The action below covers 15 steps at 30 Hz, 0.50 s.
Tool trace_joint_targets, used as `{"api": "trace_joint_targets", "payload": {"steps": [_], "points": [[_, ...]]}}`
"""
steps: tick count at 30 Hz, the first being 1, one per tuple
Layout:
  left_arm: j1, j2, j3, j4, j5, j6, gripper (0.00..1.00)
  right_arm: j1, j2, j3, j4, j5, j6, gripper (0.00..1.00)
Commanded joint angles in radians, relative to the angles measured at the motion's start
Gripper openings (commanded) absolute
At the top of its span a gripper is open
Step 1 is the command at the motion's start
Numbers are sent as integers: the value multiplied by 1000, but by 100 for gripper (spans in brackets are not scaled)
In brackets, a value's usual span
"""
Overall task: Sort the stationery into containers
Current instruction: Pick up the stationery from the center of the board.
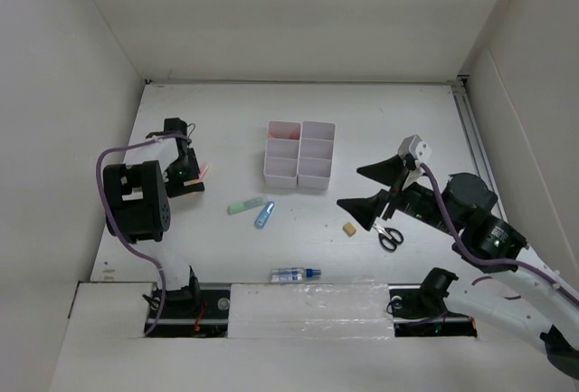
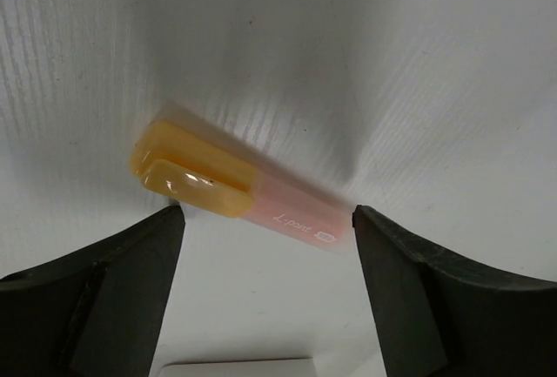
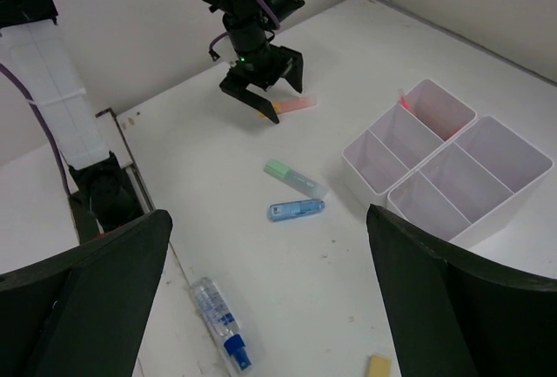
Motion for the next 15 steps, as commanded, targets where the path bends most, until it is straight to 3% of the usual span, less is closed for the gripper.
{"api": "trace_joint_targets", "payload": {"steps": [1,4,5,7,9,15], "points": [[13,43,1,-64,-88,-41,72,7,-6,2,29,6,10,100],[13,54,1,-64,-77,-41,64,7,-15,2,29,16,10,99],[13,54,-8,-64,-65,-41,55,7,-27,2,29,17,10,97],[13,63,-17,-54,-54,-41,49,7,-39,2,29,26,10,97],[23,72,-17,-42,-45,-32,38,7,-50,11,20,26,10,97],[45,73,-46,1,-25,5,24,7,-59,30,11,26,10,96]]}}
